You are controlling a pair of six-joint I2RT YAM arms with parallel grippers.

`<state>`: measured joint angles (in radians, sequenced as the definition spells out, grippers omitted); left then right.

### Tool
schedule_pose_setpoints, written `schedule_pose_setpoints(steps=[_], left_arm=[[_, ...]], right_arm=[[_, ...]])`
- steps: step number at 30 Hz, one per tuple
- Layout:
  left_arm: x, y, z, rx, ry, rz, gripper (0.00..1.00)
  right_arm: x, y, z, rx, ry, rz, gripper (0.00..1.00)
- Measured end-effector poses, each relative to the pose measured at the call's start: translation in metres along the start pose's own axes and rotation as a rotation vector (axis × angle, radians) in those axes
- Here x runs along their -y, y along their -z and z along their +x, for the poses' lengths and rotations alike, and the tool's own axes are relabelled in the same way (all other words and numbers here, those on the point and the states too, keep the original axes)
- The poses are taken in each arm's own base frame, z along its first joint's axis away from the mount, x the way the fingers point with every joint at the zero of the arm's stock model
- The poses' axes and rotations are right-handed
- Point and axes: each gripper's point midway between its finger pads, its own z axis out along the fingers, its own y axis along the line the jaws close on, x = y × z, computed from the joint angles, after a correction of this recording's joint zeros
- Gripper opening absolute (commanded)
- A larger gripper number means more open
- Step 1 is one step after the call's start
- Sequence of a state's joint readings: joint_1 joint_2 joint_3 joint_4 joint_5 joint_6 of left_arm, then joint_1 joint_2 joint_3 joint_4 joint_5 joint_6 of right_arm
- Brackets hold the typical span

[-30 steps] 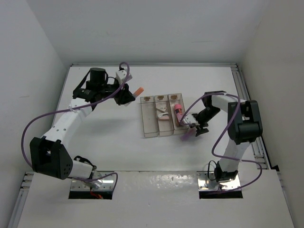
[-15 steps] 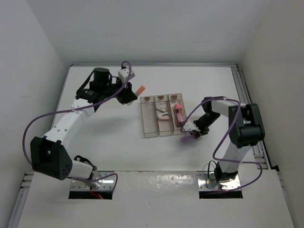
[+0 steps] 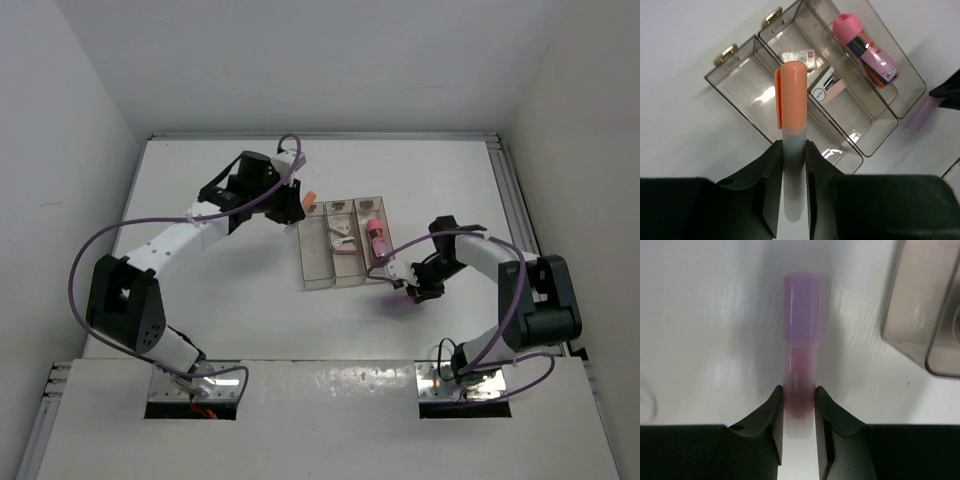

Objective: Sort the stationery into containers
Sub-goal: Place the stationery in the storage box, then pick up the stationery from the center of the board, then place the stationery in the storage box.

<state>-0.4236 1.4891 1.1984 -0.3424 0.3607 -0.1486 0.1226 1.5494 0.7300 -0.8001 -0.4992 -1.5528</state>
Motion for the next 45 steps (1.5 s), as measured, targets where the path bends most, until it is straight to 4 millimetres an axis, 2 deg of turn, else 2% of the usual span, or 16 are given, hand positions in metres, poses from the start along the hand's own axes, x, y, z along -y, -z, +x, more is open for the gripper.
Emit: schedule_pose_setpoints(steps=[3,6,10,13,16,23,26,28,29,30,32,35,39,42,45], left_arm=[[0.001,-0.02,0.019,-0.075,0.055,-0.047,0.0],[0.007,-0.027,0.032,-0.119,0.077,-0.082,0.0],[0.008,-0.032,0.034,-0.133,0.12,-0.132,0.0],[0.002,-0.038,0.032,-0.126,0.174,-0.177,0.0],[-0.004,-0.044,0.037,-0.134,0.241,-0.228,0.0],[-0.008,-0.056,0.052,-0.165,0.345,-0.281,0.14],[-0.007,-0.064,0.054,-0.176,0.369,-0.284,0.25],[-0.007,-0.068,0.055,-0.181,0.38,-0.282,0.37],[-0.007,-0.069,0.056,-0.183,0.387,-0.284,0.55],[-0.007,-0.069,0.055,-0.182,0.392,-0.284,0.68],[-0.007,-0.069,0.054,-0.179,0.404,-0.286,0.83],[-0.008,-0.068,0.046,-0.164,0.422,-0.284,0.9],[-0.019,-0.06,0.022,-0.104,0.412,-0.288,0.95],[-0.038,-0.037,-0.006,-0.019,0.409,-0.315,0.97],[-0.068,-0.005,-0.041,0.095,0.417,-0.362,0.97]], right_arm=[[-0.003,0.009,-0.007,0.003,-0.118,0.055,0.0],[-0.002,0.021,-0.019,0.034,-0.23,0.118,0.0],[0.0,0.037,-0.041,0.111,-0.374,0.204,0.0],[0.004,0.05,-0.057,0.178,-0.481,0.271,0.0],[0.013,0.064,-0.074,0.261,-0.586,0.349,0.0],[0.039,0.08,-0.097,0.417,-0.858,0.419,0.0],[0.056,0.09,-0.106,0.47,-0.959,0.435,0.0],[0.066,0.096,-0.112,0.496,-1.017,0.444,0.0],[0.072,0.099,-0.116,0.51,-1.048,0.448,0.0],[0.077,0.101,-0.12,0.523,-1.075,0.452,0.0],[0.088,0.105,-0.128,0.549,-1.12,0.458,0.0],[0.104,0.106,-0.141,0.569,-1.179,0.46,0.0],[0.122,0.096,-0.161,0.579,-1.25,0.448,0.0],[0.138,0.085,-0.177,0.572,-1.3,0.438,0.0],[0.154,0.07,-0.193,0.559,-1.346,0.425,0.0]])
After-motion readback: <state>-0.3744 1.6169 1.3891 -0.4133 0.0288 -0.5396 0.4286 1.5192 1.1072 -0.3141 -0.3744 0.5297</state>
